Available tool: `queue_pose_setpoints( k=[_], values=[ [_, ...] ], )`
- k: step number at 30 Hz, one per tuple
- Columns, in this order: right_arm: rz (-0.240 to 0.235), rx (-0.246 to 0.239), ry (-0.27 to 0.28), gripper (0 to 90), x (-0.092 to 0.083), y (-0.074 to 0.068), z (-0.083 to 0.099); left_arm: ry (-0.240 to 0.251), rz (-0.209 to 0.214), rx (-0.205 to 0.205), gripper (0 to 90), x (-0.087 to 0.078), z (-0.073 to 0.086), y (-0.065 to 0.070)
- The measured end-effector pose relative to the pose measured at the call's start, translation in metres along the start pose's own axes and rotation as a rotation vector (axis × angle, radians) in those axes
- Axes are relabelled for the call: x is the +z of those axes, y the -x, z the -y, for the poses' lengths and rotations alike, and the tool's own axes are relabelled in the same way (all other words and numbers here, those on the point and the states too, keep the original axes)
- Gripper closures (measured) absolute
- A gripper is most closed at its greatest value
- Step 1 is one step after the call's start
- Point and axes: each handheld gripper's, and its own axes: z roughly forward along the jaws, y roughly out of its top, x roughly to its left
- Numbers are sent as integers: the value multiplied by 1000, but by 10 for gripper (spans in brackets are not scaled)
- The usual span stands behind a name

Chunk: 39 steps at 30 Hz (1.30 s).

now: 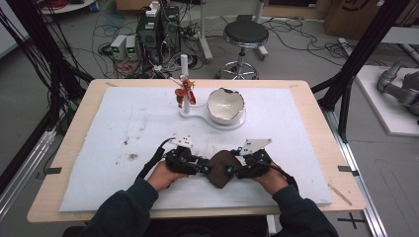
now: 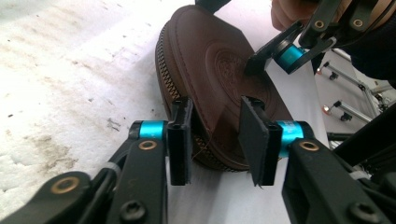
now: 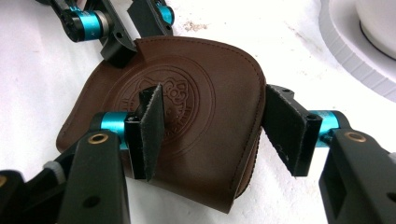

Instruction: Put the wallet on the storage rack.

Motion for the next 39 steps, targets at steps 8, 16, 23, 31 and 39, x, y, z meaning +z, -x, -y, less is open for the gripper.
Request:
queue_pose_setpoints(
  k=[8, 16, 23, 31, 39],
  values=[
    [-158, 146, 21, 274, 3, 23, 7, 36, -5, 117, 705, -5, -3, 8],
    [-392, 269, 36, 299, 20, 37, 10, 75, -18, 173, 758, -7, -6, 13],
    [-407, 304, 61, 462, 11, 42, 10, 142, -96, 60, 578, -24, -9, 1],
    [-343, 300, 179, 588, -10, 46, 9, 285, -305, 26, 338, -64, -8, -14],
    [-239, 301, 248, 649, -26, 52, 10, 350, -408, 19, 237, -98, -3, -26]
  ],
)
